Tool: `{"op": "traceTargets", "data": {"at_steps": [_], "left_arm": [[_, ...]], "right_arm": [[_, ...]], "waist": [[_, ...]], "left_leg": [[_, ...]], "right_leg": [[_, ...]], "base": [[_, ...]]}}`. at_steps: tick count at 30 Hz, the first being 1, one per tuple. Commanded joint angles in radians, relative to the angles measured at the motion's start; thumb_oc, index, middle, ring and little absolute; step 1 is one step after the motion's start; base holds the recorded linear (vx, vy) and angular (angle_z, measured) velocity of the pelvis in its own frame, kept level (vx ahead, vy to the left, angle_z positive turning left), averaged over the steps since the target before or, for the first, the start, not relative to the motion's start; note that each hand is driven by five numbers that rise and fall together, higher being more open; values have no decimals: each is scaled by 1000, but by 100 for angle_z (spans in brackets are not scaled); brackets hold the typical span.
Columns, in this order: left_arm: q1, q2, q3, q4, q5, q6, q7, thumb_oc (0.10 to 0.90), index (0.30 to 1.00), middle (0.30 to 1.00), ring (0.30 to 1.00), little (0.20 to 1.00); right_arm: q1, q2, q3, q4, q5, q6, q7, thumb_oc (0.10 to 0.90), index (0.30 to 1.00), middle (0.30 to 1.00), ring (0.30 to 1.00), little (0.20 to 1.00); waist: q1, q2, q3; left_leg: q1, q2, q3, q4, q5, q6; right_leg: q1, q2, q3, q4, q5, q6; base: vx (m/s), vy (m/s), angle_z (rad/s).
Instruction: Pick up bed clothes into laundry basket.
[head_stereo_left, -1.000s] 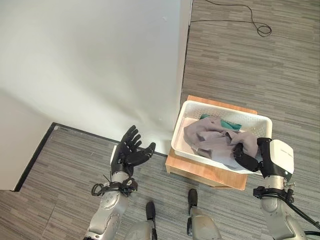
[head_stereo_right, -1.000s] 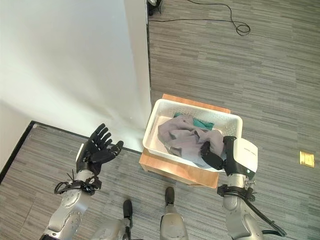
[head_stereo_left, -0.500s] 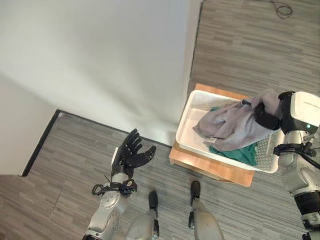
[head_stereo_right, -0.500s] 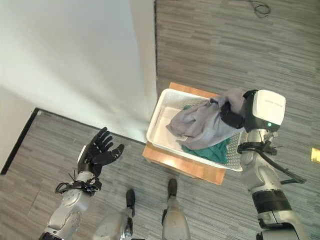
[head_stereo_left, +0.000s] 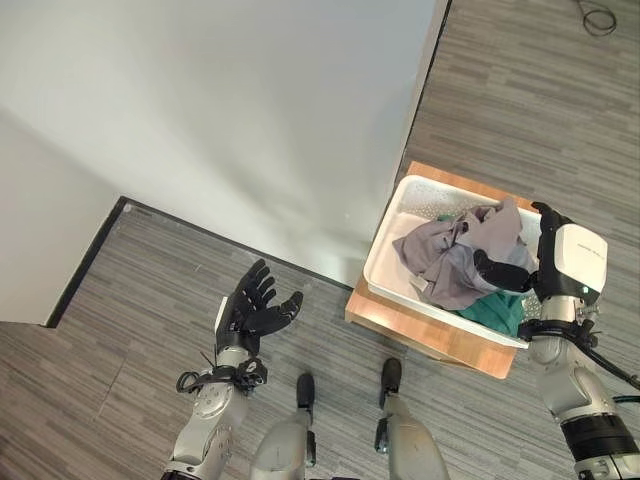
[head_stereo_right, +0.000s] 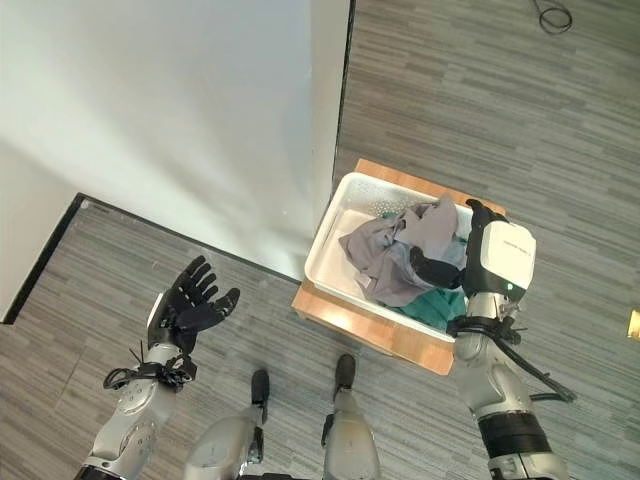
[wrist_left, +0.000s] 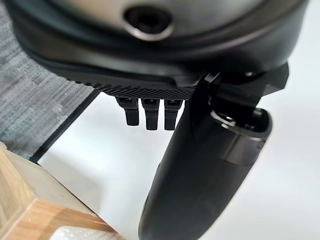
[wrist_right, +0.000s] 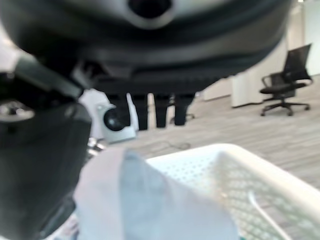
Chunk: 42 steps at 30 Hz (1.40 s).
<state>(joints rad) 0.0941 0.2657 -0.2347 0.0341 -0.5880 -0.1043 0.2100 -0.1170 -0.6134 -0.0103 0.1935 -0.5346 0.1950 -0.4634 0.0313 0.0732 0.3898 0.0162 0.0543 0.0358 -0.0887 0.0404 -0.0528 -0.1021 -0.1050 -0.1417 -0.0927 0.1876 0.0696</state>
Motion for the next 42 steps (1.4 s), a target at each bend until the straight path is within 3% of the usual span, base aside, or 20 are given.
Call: {"op": "traceTargets", "data": {"at_steps": [1, 7, 8, 9, 14, 19, 21, 26, 32, 42], "left_arm": [[-33, 25, -7, -94, 33, -79, -5, 800, 900, 900, 900, 900], [-43, 24, -18, -100, 58, -77, 3, 800, 900, 900, 900, 900], [-50, 23, -21, -102, 69, -78, 11, 800, 900, 900, 900, 900], [-49, 24, -22, -102, 70, -78, 11, 800, 900, 900, 900, 900], [-27, 32, -38, -107, 80, -94, -10, 800, 900, 900, 900, 900], [-6, 43, -37, -110, 165, -124, 46, 800, 900, 900, 900, 900], [0, 35, -55, -89, 201, -136, 98, 800, 900, 900, 900, 900], [-12, 53, -85, -50, 250, -134, 77, 800, 900, 900, 900, 900], [-9, 60, -89, -31, 277, -136, 64, 800, 900, 900, 900, 900], [11, 58, -73, -17, 308, -133, 76, 800, 900, 900, 900, 900]], "right_arm": [[-45, -26, -83, -130, 69, -84, -100, 800, 900, 900, 900, 900], [68, 60, -112, -356, 81, -166, -70, 800, 900, 900, 900, 900], [105, 105, -97, -429, 133, -219, -47, 800, 900, 900, 900, 900], [111, 107, -99, -434, 134, -219, -44, 800, 900, 900, 900, 900], [272, 198, -43, -541, 354, -370, 79, 800, 900, 900, 900, 900], [390, 214, 100, -531, 463, -422, 179, 800, 900, 900, 900, 900], [440, 213, 197, -519, 591, -441, 244, 800, 900, 900, 900, 900], [419, 130, 282, -516, 587, -444, 294, 800, 900, 900, 900, 900], [400, 96, 323, -495, 530, -433, 302, 800, 900, 900, 900, 900], [447, 66, 251, -489, 311, -412, 217, 800, 900, 900, 900, 900]], "waist": [[-7, -46, -112], [-30, -46, -152], [-41, -42, -163], [-40, -43, -164], [-59, -45, -191], [-59, -48, -209], [-52, -51, -224], [-38, -48, -245], [-26, -43, -260], [-33, -42, -279]], "left_leg": [[-8, 35, 21, 1, -63, -12], [24, 39, 34, 1, -75, -9], [34, 41, 39, 1, -76, -8], [35, 41, 39, 1, -76, -8], [49, 41, 45, 1, -78, -5], [64, 39, 45, 1, -80, -3], [68, 36, 36, 1, -78, -6], [73, 32, 19, 1, -78, -7], [78, 29, 0, 1, -77, -7], [83, 28, -1, 1, -85, -2]], "right_leg": [[111, -54, -17, 5, -195, 73], [139, -58, -10, 5, -201, 77], [146, -60, -8, 6, -201, 78], [147, -60, -8, 6, -202, 78], [156, -60, -3, 14, -204, 79], [162, -63, 0, 20, -202, 79], [167, -63, -4, 22, -202, 79], [179, -69, -12, 24, -206, 79], [191, -74, -22, 23, -210, 79], [198, -77, -22, 24, -210, 83]], "base": [[0, 0, 0], [28, 9, -5], [0, 0, 0], [0, 0, 0], [0, 0, 0], [-5, 3, -5], [-12, -14, -7], [6, -8, 7], [21, -3, 8], [12, -6, 5]]}}
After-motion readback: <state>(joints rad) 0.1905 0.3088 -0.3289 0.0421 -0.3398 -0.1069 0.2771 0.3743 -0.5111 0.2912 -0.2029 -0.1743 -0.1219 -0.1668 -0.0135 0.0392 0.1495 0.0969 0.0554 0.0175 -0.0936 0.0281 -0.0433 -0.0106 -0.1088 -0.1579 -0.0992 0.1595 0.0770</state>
